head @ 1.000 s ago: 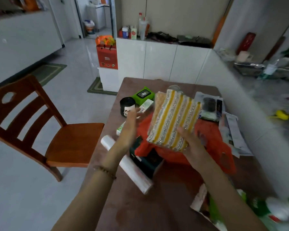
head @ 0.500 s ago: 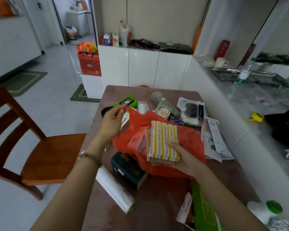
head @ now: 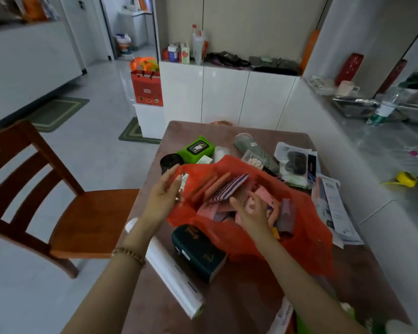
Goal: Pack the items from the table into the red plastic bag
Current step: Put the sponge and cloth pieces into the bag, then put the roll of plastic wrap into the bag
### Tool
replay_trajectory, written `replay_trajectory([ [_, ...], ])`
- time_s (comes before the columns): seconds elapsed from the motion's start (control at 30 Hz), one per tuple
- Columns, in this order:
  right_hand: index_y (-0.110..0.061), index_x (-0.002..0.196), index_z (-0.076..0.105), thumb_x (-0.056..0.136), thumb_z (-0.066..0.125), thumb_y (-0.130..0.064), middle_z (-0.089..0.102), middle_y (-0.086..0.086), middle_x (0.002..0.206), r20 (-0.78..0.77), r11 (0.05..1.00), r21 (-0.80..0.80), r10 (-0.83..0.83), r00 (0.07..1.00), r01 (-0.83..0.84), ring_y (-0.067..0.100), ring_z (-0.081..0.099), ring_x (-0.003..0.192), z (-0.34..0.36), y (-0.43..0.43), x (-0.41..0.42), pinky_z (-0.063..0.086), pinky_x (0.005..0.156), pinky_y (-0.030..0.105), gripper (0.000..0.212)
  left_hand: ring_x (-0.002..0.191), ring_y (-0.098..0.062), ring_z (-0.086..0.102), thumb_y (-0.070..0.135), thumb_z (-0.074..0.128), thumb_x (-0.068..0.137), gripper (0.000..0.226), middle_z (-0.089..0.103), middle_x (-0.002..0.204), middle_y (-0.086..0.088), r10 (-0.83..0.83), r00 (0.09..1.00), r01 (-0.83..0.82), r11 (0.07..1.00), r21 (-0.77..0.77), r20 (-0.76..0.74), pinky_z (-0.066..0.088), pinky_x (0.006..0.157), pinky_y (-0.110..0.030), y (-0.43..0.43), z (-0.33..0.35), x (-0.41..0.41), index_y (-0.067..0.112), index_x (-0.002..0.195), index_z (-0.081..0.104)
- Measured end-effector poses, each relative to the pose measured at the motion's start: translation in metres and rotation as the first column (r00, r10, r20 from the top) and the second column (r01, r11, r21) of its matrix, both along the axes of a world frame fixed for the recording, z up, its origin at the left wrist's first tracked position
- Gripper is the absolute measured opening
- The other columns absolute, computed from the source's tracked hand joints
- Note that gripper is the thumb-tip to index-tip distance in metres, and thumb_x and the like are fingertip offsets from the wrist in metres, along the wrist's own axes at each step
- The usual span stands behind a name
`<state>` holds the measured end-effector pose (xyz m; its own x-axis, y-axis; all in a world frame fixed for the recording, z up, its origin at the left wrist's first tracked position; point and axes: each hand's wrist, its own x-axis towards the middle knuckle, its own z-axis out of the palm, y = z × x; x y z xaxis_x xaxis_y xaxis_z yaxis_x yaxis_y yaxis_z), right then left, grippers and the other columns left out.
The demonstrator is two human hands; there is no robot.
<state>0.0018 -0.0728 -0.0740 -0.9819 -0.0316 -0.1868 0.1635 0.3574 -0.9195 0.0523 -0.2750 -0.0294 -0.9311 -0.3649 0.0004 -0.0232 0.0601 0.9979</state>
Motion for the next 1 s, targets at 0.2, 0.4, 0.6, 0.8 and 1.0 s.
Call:
replay_trajectory([
  [0.2,-0.027,0.096,0.065,0.083,0.064,-0.032,0.066,-0.002,0.105,-0.196,0.932,-0.186,0.274,0.941,-0.310,0.004,0.063,0.097,-0.023,-0.014,0.090,0.049,0.082,0.017,0.014,0.107,-0.014,0.057,0.051,0.021,0.099,0.052,0.056,0.131,-0.005,0.162,0.972,-0.183,0.976,0.116,0.172,0.046,0.093,-0.029,-0.014,-0.048,0.038,0.024,0.135,0.047],
  [0.4,-0.016,0.132,0.052,0.097,0.049,-0.025,0.053,0.000,0.136,0.231,0.844,-0.102,0.534,0.813,-0.526,0.007,0.050,0.121,-0.079,-0.061,0.107,0.041,0.094,0.012,0.037,0.143,-0.031,0.025,0.047,0.025,0.100,0.059,0.021,0.157,-0.013,0.148,0.848,-0.211,0.975,0.069,0.508,0.021,0.116,-0.045,-0.018,-0.092,0.086,0.015,0.149,0.022],
  [0.6,-0.019,0.148,0.023,0.086,0.063,-0.038,0.035,-0.001,0.151,0.288,0.718,0.266,0.578,0.764,-0.643,0.016,0.035,0.138,-0.115,-0.096,0.115,0.032,0.112,0.030,0.076,0.137,-0.033,0.036,0.076,0.043,0.070,0.099,0.031,0.153,-0.013,0.052,0.820,-0.233,0.940,0.250,0.569,0.031,0.113,-0.052,-0.017,-0.126,0.110,0.014,0.146,0.025],
  [0.8,-0.025,0.144,0.034,0.080,0.072,-0.030,0.043,-0.009,0.141,0.309,0.772,-0.011,0.607,0.732,-0.636,0.008,0.042,0.125,-0.088,-0.089,0.120,0.037,0.104,0.026,0.075,0.115,-0.027,0.054,0.041,0.050,0.093,0.049,0.050,0.135,-0.011,0.088,0.895,-0.260,0.900,0.351,0.437,0.050,0.095,-0.047,-0.038,-0.116,0.117,0.021,0.135,0.035],
  [1.0,-0.041,0.124,0.048,0.077,0.074,-0.032,0.060,-0.009,0.126,0.162,0.702,-0.396,0.688,0.707,-0.592,0.010,0.060,0.114,0.006,-0.088,0.111,0.051,0.091,0.027,0.055,0.087,0.001,0.060,0.044,0.054,0.089,0.030,0.060,0.097,0.018,0.158,0.976,-0.179,0.974,0.142,0.150,0.050,0.065,-0.018,-0.045,-0.035,0.098,0.030,0.114,0.046],
])
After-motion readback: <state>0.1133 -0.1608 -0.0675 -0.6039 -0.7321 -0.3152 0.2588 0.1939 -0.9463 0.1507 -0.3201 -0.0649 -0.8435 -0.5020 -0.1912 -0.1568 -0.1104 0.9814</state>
